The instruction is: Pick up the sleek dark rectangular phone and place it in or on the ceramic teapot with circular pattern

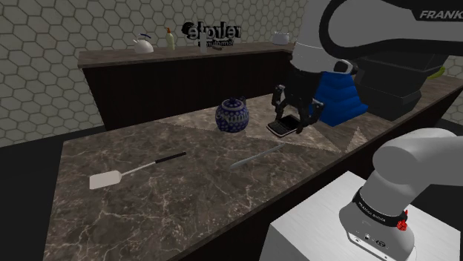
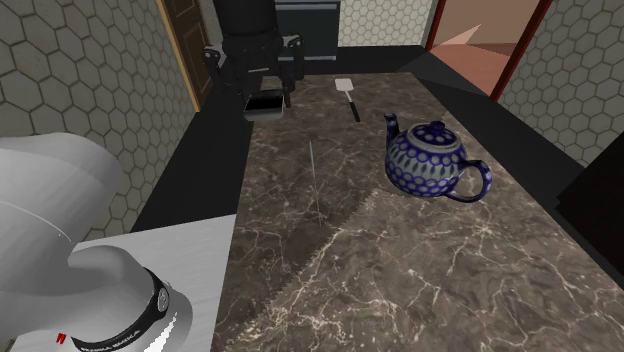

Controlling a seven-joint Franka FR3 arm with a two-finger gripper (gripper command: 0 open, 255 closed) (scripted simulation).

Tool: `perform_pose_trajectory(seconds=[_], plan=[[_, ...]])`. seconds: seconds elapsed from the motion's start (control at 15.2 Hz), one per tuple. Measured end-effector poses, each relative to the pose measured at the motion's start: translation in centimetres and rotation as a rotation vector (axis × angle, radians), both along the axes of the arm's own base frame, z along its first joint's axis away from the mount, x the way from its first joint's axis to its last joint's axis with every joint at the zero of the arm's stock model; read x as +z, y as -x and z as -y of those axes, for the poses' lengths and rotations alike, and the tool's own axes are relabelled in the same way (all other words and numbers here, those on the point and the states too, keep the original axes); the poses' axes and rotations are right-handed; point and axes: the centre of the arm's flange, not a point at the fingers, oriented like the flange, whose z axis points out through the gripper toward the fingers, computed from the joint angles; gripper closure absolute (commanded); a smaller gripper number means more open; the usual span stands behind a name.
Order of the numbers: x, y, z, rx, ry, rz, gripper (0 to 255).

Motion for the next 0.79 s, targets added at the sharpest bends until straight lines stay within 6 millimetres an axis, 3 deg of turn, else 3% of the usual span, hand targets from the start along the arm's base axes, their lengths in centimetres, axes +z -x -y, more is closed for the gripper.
perform_pose_trajectory(seconds=[0.53,0.79], plan=[[4.0,-0.1,0.1,0.0,0.0,0.0,255],[4.1,-3.9,1.0,0.0,0.001,-0.001,255]])
